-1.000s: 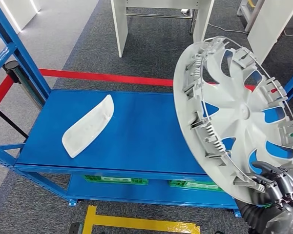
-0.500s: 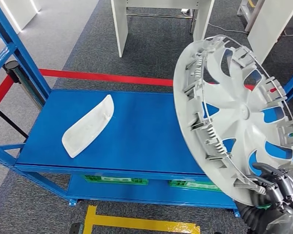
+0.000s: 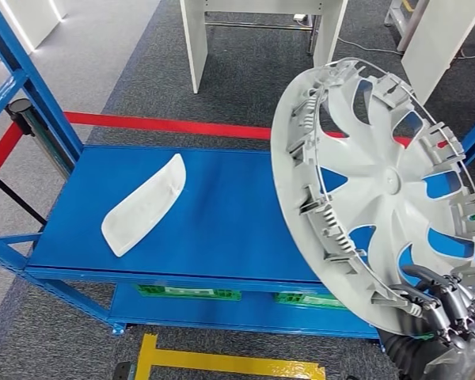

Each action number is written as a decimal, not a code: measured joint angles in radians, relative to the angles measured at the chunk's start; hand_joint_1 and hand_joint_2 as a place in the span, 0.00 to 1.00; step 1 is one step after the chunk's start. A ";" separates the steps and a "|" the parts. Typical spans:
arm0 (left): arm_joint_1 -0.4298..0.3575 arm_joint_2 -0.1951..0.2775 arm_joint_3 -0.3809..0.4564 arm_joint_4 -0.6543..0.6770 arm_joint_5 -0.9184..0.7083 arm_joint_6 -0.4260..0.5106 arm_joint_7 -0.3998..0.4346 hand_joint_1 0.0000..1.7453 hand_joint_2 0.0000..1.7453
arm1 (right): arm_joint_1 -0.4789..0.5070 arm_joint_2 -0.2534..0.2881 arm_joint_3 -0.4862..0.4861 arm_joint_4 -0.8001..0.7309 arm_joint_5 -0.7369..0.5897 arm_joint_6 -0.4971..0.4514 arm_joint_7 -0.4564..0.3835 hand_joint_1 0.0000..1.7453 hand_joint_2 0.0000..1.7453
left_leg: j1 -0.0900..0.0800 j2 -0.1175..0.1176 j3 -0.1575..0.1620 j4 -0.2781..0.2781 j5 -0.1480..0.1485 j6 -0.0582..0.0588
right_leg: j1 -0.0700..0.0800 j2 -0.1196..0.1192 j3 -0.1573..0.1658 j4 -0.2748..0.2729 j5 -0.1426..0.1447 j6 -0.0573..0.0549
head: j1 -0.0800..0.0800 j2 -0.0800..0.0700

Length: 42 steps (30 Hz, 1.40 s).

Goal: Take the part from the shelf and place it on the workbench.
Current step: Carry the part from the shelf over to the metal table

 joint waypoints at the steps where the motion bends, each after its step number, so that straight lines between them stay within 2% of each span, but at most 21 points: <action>1: 0.000 0.000 0.000 0.000 0.000 0.001 0.000 0.00 1.00 | -0.001 0.000 0.002 0.000 0.000 0.000 0.002 1.00 1.00 | -0.002 0.000 -0.001 0.000 0.000 0.002 | -0.001 0.000 0.002 -0.001 0.000 0.002 | 0.000 0.000; 5: -0.001 0.000 0.000 0.000 0.000 0.004 0.002 0.00 1.00 | -0.006 0.000 0.014 -0.001 0.015 0.000 0.003 1.00 1.00 | 0.006 -0.004 0.008 -0.025 0.011 0.019 | -0.002 -0.001 -0.018 0.037 -0.024 0.012 | 0.002 0.000; 8: -0.001 -0.002 0.000 0.000 0.000 0.004 0.003 0.00 1.00 | -0.008 0.000 0.020 -0.002 0.025 0.000 0.001 1.00 1.00 | 0.010 -0.013 0.011 -0.031 0.013 0.025 | -0.002 0.000 -0.121 0.224 -0.100 0.016 | 0.006 0.000; 10: -0.001 -0.003 0.000 0.000 0.000 0.004 0.004 0.00 1.00 | -0.008 0.000 0.024 -0.002 0.028 0.000 0.000 1.00 1.00 | 0.011 -0.027 0.014 -0.031 0.011 0.022 | -0.003 0.000 -0.170 0.290 -0.096 0.019 | 0.006 0.000; 12: -0.001 -0.004 0.000 0.000 0.000 0.004 0.004 0.00 1.00 | -0.009 0.000 0.029 -0.001 0.031 0.000 -0.001 1.00 1.00 | 0.016 -0.048 0.021 -0.027 0.005 0.013 | -0.008 0.008 -0.145 0.207 -0.019 0.023 | 0.006 0.000; 14: -0.004 -0.003 0.000 0.000 0.000 0.004 0.004 0.00 1.00 | -0.012 0.000 0.038 0.000 0.034 0.000 -0.001 1.00 1.00 | 0.019 -0.071 0.021 -0.016 -0.004 -0.002 | -0.015 0.047 -0.091 0.086 0.035 0.024 | 0.007 0.000; 16: -0.007 -0.002 0.000 0.000 0.000 0.004 0.004 0.00 1.00 | -0.017 -0.002 0.051 0.001 0.039 0.000 0.002 1.00 1.00 | 0.021 -0.090 0.011 -0.005 -0.007 -0.016 | -0.015 0.072 -0.066 0.042 0.034 0.016 | 0.006 0.000; 18: -0.007 0.000 -0.001 0.000 0.000 0.004 0.004 0.00 1.00 | -0.022 -0.004 0.066 0.004 0.044 0.000 0.009 1.00 1.00 | 0.024 -0.106 0.003 -0.002 -0.005 -0.025 | -0.013 0.056 -0.062 0.039 0.031 0.001 | 0.004 0.000; 20: -0.007 0.000 -0.001 0.000 0.000 0.004 0.004 0.00 1.00 | -0.026 -0.005 0.077 0.006 0.044 0.000 0.015 1.00 1.00 | 0.023 -0.082 -0.011 0.027 -0.022 -0.033 | -0.014 0.033 -0.057 0.038 0.030 -0.013 | 0.000 0.000; 23: -0.010 0.000 -0.001 -0.001 0.000 0.004 0.004 0.00 1.00 | -0.029 -0.007 0.090 0.007 0.045 0.000 0.020 1.00 1.00 | 0.024 -0.018 -0.101 0.202 -0.095 -0.045 | -0.008 -0.009 -0.051 0.037 0.023 -0.028 | -0.009 0.000; 25: -0.011 0.000 -0.001 -0.001 0.000 0.004 0.004 0.00 1.00 | -0.034 -0.011 0.100 0.009 0.047 0.000 0.027 1.00 1.00 | 0.025 -0.009 -0.147 0.279 -0.105 -0.044 | -0.003 -0.033 -0.046 0.037 0.018 -0.033 | -0.009 0.000; 27: -0.010 0.000 -0.001 -0.001 0.000 0.004 0.004 0.00 1.00 | -0.037 -0.015 0.110 0.014 0.050 0.000 0.033 1.00 1.00 | 0.022 -0.003 -0.129 0.224 -0.046 -0.034 | 0.003 -0.055 -0.037 0.037 0.010 -0.035 | -0.010 0.000; 29: -0.009 0.001 -0.001 -0.001 0.000 0.004 0.004 0.00 1.00 | -0.042 -0.019 0.122 0.017 0.052 0.000 0.037 1.00 1.00 | 0.009 0.037 -0.078 0.106 0.018 -0.011 | 0.010 -0.075 -0.026 0.036 0.001 -0.032 | -0.009 0.000; 31: -0.011 0.001 -0.002 -0.001 0.000 0.004 0.004 0.00 1.00 | -0.047 -0.023 0.133 0.021 0.053 0.000 0.041 1.00 1.00 | -0.005 0.073 -0.047 0.035 0.029 0.008 | 0.015 -0.096 -0.021 0.034 -0.006 -0.024 | -0.010 0.000; 33: -0.009 0.000 -0.002 -0.001 0.000 0.004 0.004 0.00 1.00 | -0.055 -0.027 0.143 0.024 0.053 0.000 0.047 1.00 1.00 | -0.007 0.062 -0.042 0.015 0.021 0.012 | 0.018 -0.119 -0.018 0.030 -0.009 -0.016 | -0.012 0.000; 34: -0.006 0.000 -0.002 -0.001 0.000 0.004 0.005 0.00 1.00 | -0.060 -0.030 0.149 0.025 0.054 0.000 0.049 1.00 1.00 | -0.004 0.051 -0.037 0.006 0.023 0.011 | 0.018 -0.115 -0.018 0.031 -0.015 -0.012 | -0.011 0.000; 36: -0.004 -0.001 -0.002 -0.001 0.000 0.005 0.005 0.00 1.00 | -0.068 -0.037 0.160 0.029 0.055 0.000 0.053 1.00 1.00 | 0.004 0.027 -0.024 -0.013 0.029 0.011 | 0.014 -0.067 -0.038 0.076 -0.044 -0.005 | -0.010 0.000; 38: -0.008 -0.004 -0.002 -0.001 0.000 0.005 0.005 0.00 1.00 | -0.074 -0.045 0.170 0.035 0.056 0.000 0.057 1.00 1.00 | 0.008 0.003 -0.021 -0.017 0.031 0.014 | 0.010 -0.014 -0.103 0.193 -0.094 -0.001 | -0.007 0.000; 39: -0.010 -0.006 -0.002 -0.001 0.000 0.005 0.002 0.00 1.00 | -0.078 -0.047 0.176 0.038 0.058 0.000 0.057 1.00 1.00 | 0.009 -0.010 -0.022 -0.017 0.030 0.015 | 0.010 -0.005 -0.140 0.254 -0.112 0.001 | -0.006 0.000; 40: -0.010 -0.007 -0.002 -0.001 0.000 0.004 -0.003 0.00 1.00 | -0.083 -0.048 0.180 0.041 0.062 0.000 0.054 1.00 1.00 | 0.010 -0.023 -0.021 -0.015 0.029 0.015 | 0.010 -0.002 -0.168 0.293 -0.115 0.003 | -0.006 0.000; 42: -0.012 -0.008 -0.002 -0.001 0.000 0.004 -0.017 0.00 1.00 | -0.096 -0.048 0.184 0.043 0.071 0.000 0.041 1.00 1.00 | 0.013 -0.052 -0.019 -0.010 0.025 0.009 | 0.006 0.002 -0.171 0.258 -0.058 0.008 | -0.006 0.000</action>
